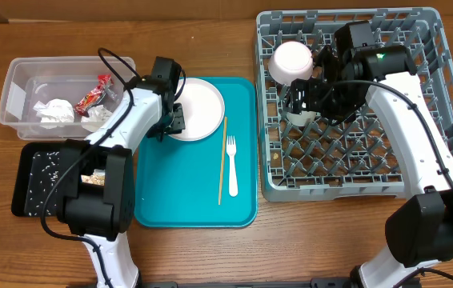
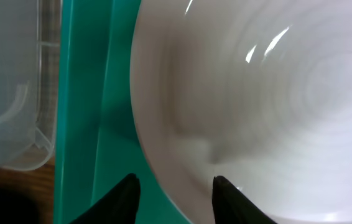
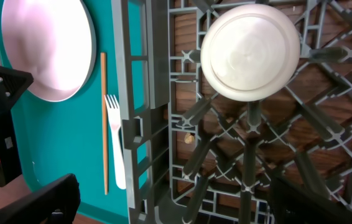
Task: Sort waste into correct bins and load items into the dishwasher
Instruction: 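Tilt the white plate up by its rim with the left gripper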
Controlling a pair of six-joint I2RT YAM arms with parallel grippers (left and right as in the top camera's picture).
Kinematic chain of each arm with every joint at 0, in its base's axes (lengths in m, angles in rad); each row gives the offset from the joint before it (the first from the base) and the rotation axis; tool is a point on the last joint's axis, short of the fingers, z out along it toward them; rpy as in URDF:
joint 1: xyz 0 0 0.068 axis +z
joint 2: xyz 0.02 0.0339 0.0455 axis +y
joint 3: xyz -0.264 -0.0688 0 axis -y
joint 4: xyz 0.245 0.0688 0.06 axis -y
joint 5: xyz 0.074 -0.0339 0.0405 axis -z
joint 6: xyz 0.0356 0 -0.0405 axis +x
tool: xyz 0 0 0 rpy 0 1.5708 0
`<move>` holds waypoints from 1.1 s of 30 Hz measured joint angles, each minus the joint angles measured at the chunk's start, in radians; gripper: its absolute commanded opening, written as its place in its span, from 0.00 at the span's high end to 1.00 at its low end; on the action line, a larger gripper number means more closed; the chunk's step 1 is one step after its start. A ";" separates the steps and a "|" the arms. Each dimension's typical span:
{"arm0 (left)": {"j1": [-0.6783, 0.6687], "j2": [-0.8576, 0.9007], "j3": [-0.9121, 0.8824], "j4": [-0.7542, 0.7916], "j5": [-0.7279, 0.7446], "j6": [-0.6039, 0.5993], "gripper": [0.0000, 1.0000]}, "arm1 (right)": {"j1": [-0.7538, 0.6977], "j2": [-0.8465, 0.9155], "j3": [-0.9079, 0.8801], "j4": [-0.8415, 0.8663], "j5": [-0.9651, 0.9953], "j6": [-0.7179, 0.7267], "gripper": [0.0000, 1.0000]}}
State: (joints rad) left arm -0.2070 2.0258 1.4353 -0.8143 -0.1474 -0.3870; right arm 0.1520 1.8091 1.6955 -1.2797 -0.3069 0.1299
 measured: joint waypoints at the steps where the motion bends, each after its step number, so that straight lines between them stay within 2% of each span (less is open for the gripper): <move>1: 0.000 0.000 -0.005 0.008 -0.001 0.000 0.60 | 0.000 0.000 0.000 0.000 0.000 0.000 0.00; 8: 0.000 0.000 -0.008 0.030 -0.022 0.000 0.63 | 0.000 0.000 0.000 0.002 0.000 0.000 0.00; 12: 0.000 0.000 -0.028 0.073 -0.023 -0.004 0.60 | 0.000 0.000 0.000 0.002 0.000 0.000 0.00; 17: 0.007 0.000 -0.064 0.093 -0.023 -0.015 0.70 | 0.000 0.000 0.000 0.001 0.000 0.000 0.00; 33: 0.018 0.000 -0.064 0.097 -0.023 -0.030 0.75 | 0.000 0.000 0.000 0.002 0.000 0.000 0.00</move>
State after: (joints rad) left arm -0.1890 2.0262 1.3712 -0.7174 -0.1699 -0.4168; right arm 0.1520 1.8091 1.6955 -1.2781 -0.3073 0.1299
